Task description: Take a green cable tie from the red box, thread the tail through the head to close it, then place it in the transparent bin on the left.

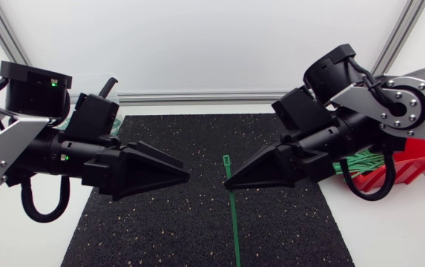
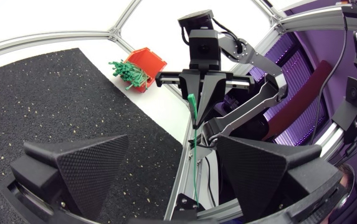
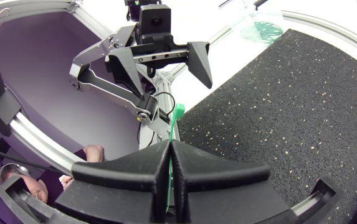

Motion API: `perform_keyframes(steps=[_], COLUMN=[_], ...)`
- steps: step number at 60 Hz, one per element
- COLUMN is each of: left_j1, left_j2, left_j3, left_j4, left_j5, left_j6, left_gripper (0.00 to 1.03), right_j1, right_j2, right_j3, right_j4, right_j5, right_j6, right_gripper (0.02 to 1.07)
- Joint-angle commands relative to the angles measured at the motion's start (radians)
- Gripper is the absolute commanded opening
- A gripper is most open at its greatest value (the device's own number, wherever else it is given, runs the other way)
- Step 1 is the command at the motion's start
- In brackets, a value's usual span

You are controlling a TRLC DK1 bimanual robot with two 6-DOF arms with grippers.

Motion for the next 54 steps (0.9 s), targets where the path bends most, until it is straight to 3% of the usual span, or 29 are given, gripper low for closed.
perform_keyframes(steps=[1,9,20,34,43,54], left_j1=[-0.036,-0.093,-0.093,-0.107,-0.122,-0.142], left_j2=[0.015,0.015,0.033,0.035,0.043,0.078], left_j3=[0.045,0.06,0.068,0.074,0.089,0.1], left_j4=[0.027,0.064,0.159,0.208,0.223,0.245], left_j5=[0.004,-0.071,-0.083,-0.111,-0.148,-0.148], left_j6=[-0.051,-0.069,-0.149,-0.226,-0.246,-0.247], left_gripper=[0.99,0.98,0.93,0.85,0.6,0.56], right_j1=[0.004,-0.012,-0.024,-0.013,-0.009,-0.007], right_j2=[-0.015,-0.015,-0.017,-0.017,-0.011,-0.003], right_j3=[-0.031,-0.048,-0.078,-0.114,-0.138,-0.14], right_j4=[0.02,0.058,0.182,0.368,0.503,0.515], right_j5=[-0.029,-0.064,-0.09,-0.089,-0.089,-0.09], right_j6=[0.018,0.038,0.108,0.225,0.331,0.34], right_gripper=[0.08,0.08,0.08,0.08,0.08,0.08])
